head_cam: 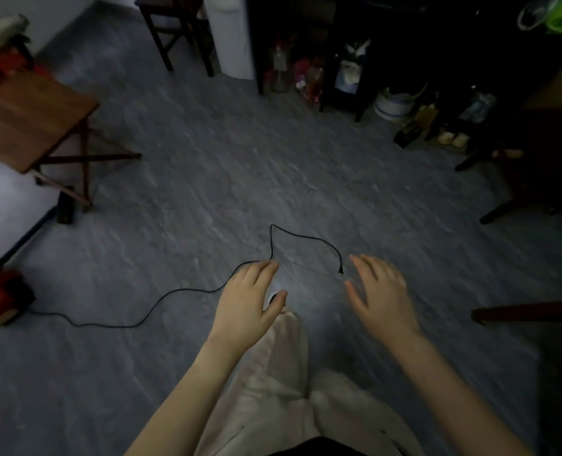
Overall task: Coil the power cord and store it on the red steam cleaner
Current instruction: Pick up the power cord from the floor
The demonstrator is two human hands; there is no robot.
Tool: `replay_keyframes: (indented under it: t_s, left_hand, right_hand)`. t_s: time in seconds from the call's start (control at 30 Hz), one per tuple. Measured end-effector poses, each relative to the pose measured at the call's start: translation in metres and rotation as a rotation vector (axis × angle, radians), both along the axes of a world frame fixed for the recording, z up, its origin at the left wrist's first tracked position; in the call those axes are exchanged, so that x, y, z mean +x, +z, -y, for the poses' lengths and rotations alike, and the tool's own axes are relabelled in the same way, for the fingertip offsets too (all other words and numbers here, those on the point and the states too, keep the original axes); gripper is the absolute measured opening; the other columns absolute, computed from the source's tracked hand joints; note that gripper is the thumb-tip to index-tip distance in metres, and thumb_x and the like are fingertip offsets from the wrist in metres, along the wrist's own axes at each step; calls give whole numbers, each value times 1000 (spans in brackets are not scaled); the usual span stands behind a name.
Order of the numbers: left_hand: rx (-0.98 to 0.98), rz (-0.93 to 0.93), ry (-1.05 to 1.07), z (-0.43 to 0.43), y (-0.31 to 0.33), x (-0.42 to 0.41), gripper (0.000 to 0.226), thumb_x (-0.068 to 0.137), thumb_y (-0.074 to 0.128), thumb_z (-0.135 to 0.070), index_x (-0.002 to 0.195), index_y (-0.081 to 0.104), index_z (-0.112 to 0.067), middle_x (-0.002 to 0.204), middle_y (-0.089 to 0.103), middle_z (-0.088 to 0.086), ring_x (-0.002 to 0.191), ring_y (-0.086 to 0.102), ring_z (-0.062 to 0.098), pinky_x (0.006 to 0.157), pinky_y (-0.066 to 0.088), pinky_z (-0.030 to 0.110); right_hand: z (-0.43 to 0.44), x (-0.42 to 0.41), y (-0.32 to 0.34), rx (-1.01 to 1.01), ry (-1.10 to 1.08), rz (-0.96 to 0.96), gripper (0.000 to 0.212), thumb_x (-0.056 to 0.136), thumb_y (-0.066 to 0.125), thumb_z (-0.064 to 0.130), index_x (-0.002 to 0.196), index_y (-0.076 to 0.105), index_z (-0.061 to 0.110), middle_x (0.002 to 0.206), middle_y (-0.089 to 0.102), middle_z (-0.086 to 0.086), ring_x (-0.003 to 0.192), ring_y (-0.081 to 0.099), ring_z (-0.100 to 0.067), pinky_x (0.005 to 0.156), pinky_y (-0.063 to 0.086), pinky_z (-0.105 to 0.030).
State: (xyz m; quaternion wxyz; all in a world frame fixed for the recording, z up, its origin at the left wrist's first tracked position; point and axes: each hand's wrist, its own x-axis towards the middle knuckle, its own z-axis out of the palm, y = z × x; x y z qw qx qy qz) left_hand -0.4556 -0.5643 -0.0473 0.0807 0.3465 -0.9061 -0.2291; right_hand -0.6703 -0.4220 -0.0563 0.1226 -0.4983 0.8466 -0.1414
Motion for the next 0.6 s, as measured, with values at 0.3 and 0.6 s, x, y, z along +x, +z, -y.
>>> replay_keyframes:
  t_s: [0.3, 0.6]
  left_hand:
    - [152, 141, -123, 160, -90, -103, 59, 91, 41, -49, 138, 49, -12, 134, 56, 5, 120, 51, 25, 99, 44, 38]
    - [252, 132, -46, 234, -358, -202, 53, 91, 55, -37, 134, 51, -7, 130, 58, 12, 120, 52, 30, 101, 43, 39]
  right_hand:
    - [125, -100, -70, -39, -138, 69, 46, 97, 55, 26, 136, 50, 3, 131, 57, -22, 116, 56, -37, 95, 46, -45]
    - [196, -199, -346, 156, -112, 109, 56, 93, 43, 40, 136, 51, 5, 132, 57, -20, 115, 57, -39, 96, 48, -48]
